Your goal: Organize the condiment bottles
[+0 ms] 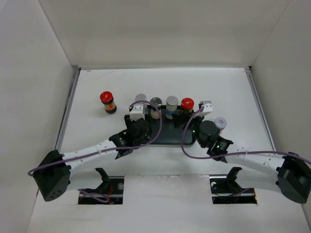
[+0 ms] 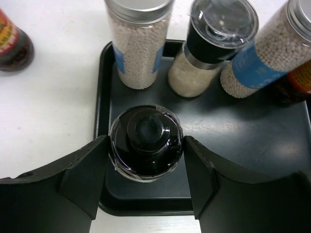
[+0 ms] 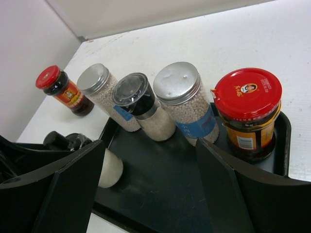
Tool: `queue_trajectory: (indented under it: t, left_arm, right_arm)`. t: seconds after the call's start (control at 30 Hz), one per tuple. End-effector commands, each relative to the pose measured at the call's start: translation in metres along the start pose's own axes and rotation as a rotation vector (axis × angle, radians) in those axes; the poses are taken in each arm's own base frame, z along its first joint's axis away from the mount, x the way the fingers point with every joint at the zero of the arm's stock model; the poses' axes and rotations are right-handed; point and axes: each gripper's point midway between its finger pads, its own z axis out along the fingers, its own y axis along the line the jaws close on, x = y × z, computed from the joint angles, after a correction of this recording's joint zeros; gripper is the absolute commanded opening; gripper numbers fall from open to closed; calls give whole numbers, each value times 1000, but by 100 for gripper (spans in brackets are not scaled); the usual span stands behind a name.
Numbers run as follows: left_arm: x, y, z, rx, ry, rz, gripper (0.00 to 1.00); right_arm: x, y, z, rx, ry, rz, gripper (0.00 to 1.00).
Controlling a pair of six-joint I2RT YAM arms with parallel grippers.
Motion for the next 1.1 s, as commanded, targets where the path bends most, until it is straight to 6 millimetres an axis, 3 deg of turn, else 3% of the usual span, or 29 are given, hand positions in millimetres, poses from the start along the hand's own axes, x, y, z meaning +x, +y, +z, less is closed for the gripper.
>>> queue_trajectory:
  t: [0.0,0.13,0.27,0.33,0.47,0.6,0.7,0.8,0.93,1.07]
  left_arm:
    - [-35,-19,1,24,-124,-117,38]
    - [-17,-18,2,13,-99,-92,39]
    - [1,-15,8,-14,-74,-79,48]
    - [4,-16,6,-6,-71,-77,57]
    - [-14,-14,-3,-13,-125,-116,83]
    - [-49,-2,-18,-25,-209,-181,87]
    - [-77,23,-23,-76,-274,-239,88]
    - [-97,55,-15,-149,-295,-271,92]
    - [-116,100,16,-237,-265,-309,93]
    - [-118,133,53,-284,-176,-321,93]
  right_arm:
    - [-16,1,0,-5,-61,39,82]
    - [-17,-1,0,1,-62,40,82]
    - [-19,-6,0,9,-69,42,82]
    - [-20,-6,0,13,-68,43,82]
    - [-21,-8,-1,16,-74,44,82]
    - [-19,-9,1,23,-66,37,82]
    - [-19,-11,1,28,-66,39,83]
    - [-18,-11,1,28,-63,40,84]
    - [-21,-10,0,18,-84,52,89]
    - [-20,-9,1,19,-77,42,94]
